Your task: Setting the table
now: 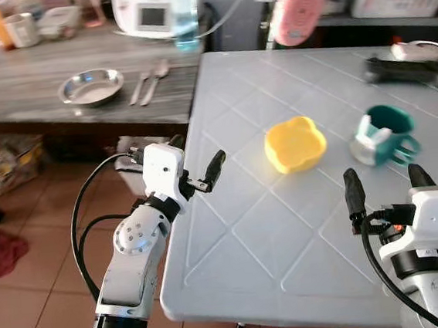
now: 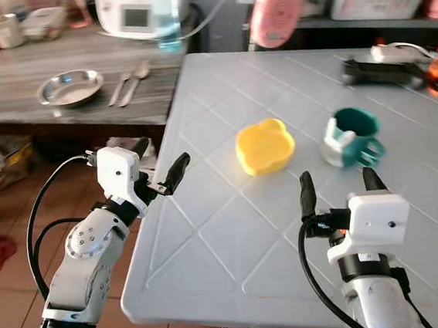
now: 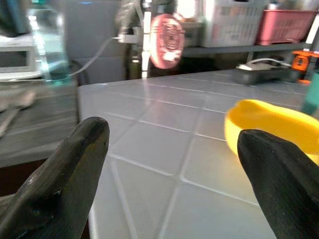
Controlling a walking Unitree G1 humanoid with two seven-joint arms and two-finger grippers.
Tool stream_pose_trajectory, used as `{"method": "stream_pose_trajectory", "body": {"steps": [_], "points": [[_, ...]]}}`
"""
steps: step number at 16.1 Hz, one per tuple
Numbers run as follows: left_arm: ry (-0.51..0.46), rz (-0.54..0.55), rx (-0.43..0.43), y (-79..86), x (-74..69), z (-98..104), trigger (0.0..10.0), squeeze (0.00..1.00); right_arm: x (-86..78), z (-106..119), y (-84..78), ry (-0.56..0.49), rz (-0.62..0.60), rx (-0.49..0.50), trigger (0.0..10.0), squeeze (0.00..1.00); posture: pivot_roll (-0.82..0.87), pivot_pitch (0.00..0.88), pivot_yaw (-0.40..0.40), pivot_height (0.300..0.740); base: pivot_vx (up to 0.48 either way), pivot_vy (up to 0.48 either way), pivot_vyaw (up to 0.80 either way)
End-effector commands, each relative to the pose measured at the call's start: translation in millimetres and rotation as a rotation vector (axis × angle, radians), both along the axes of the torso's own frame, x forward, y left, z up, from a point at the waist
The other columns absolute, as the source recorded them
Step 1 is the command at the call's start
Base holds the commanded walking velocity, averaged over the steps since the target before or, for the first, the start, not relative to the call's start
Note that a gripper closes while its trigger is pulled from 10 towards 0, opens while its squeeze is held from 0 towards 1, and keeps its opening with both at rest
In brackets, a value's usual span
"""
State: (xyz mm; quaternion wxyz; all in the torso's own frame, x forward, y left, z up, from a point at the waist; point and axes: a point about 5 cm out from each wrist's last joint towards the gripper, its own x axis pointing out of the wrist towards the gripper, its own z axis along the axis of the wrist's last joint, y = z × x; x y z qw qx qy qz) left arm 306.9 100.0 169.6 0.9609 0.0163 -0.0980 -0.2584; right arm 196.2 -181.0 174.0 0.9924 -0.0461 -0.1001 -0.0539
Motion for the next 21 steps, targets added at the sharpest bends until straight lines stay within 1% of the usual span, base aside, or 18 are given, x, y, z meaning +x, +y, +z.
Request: {"method": "stream_pose_trajectory", "body": {"steps": [1, 4, 6, 7, 18, 21], "points": [[-0.017, -0.021, 0.009, -3.8, -0.9, 5.7, 10.0, 0.0, -0.9, 0.8, 0.0, -0.005, -0.003, -0.001, 10.0, 0.0, -0.01, 0.094, 0.01, 0.714, 0.0, 0.0, -0.78], [-0.012, -0.039, 0.012, -6.4, -1.0, 5.6, 10.0, 0.0, -0.9, 1.0, -0.3, -0.01, -0.01, 0.0, 10.0, 0.0, -0.01, 0.097, 0.015, 0.714, 0.0, 0.0, -0.64], [-0.01, -0.046, 0.012, -7.1, -0.9, 5.2, 10.0, 0.0, -0.5, 1.2, -0.2, -0.013, -0.012, 0.0, 10.0, 0.0, -0.01, 0.095, 0.018, 0.714, 0.0, 0.0, 0.0], [-0.005, -0.06, 0.012, -8.8, -0.4, 4.2, 10.0, 0.0, 0.7, 1.8, 0.2, -0.018, -0.014, -0.002, 10.0, 0.0, -0.01, 0.092, 0.022, 0.714, 0.0, -0.277, 0.0], [0.016, -0.08, 0.02, -8.7, -1.4, 1.6, 10.0, 0.0, 0.9, 0.2, 2.7, -0.015, -0.021, 0.002, 10.0, 0.0, -0.01, 0.103, 0.033, 0.714, 0.0, -0.299, 0.0], [0.019, -0.082, 0.018, -9.8, -1.6, 1.0, 10.0, 0.0, 0.1, -0.3, 2.3, -0.013, -0.024, 0.001, 10.0, 0.0, -0.01, 0.105, 0.031, 0.714, 0.0, 0.0, 0.0]]}}
